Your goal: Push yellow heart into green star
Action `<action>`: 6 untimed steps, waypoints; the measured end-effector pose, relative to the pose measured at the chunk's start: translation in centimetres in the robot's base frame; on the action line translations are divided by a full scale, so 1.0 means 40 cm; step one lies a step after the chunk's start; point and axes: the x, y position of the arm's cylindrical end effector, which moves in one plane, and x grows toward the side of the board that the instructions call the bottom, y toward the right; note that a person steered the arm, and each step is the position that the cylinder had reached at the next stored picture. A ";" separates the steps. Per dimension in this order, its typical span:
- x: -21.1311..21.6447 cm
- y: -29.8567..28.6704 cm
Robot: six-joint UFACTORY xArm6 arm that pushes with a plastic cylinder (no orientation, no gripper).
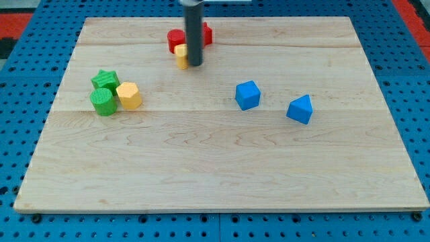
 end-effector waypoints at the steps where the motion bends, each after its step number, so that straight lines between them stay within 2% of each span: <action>1: 0.004 0.005; 2: 0.002 0.122; 3: -0.095 0.071; 5: 0.072 -0.225; 6: 0.028 -0.241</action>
